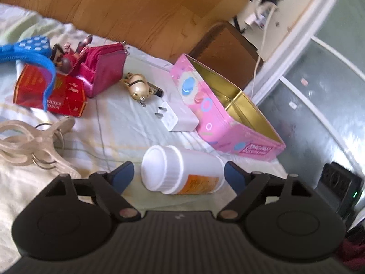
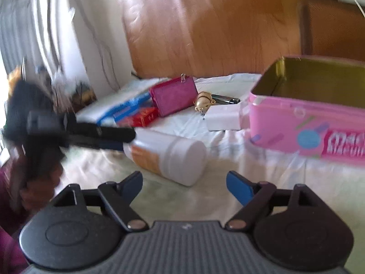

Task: Organize rigid objects
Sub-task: 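Grasp the white pill bottle with the left gripper, then carry the pill bottle into the pink tin and release it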

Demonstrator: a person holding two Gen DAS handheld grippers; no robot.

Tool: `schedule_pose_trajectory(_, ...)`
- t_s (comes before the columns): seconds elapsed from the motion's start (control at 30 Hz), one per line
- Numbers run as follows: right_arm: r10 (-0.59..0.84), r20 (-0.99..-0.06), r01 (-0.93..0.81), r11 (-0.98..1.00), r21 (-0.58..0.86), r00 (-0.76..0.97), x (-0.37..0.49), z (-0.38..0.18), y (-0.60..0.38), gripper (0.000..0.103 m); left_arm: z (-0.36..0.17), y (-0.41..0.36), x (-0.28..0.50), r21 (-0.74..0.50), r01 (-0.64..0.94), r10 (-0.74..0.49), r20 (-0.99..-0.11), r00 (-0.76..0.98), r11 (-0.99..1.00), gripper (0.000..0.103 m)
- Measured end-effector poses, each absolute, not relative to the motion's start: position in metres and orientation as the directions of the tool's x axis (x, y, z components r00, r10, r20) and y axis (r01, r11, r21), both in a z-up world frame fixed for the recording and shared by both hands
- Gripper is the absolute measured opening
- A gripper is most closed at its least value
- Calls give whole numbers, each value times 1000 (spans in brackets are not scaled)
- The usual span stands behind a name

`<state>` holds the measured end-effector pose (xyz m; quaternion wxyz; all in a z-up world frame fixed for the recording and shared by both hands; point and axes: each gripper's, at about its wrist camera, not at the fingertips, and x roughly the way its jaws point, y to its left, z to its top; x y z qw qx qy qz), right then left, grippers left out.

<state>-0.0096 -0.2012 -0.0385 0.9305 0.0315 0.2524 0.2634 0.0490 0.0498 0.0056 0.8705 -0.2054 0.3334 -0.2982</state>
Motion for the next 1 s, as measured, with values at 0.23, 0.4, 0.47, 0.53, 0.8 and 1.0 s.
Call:
schedule_pose_trajectory(0.23, 531, -516, -629, 777, -18, 672, 18, -44, -172, 91, 9, 27, 76, -542, 414, -677, -508, 532, 731, 70)
schedule_pose_trajectory(0.4, 554, -528, -671, 740, -40, 643, 26, -52, -169, 56, 10, 16, 77, -537, 434, -689, -512, 513, 723, 65)
schedule_pose_trajectory(0.47, 563, -501, -669, 742, -43, 657, 13, -48, -173, 52, 18, 9, 76, -523, 447, -687, -511, 517, 726, 65)
schedule_pose_trajectory(0.53, 522, -463, -637, 760, -129, 716, 0, -34, -172, 52, 32, 0, 77, -499, 483, -694, -494, 523, 719, 65)
schedule_pose_trajectory(0.8, 374, -306, -458, 844, -281, 876, 0, 22, -227, 52, 87, -67, 112, -396, 636, -749, -373, 548, 663, 66)
schedule_pose_trajectory(1.0, 253, -333, -355, 887, -296, 908, 35, 21, -265, 52, 78, -126, 154, -361, 637, -730, -394, 558, 681, 69)
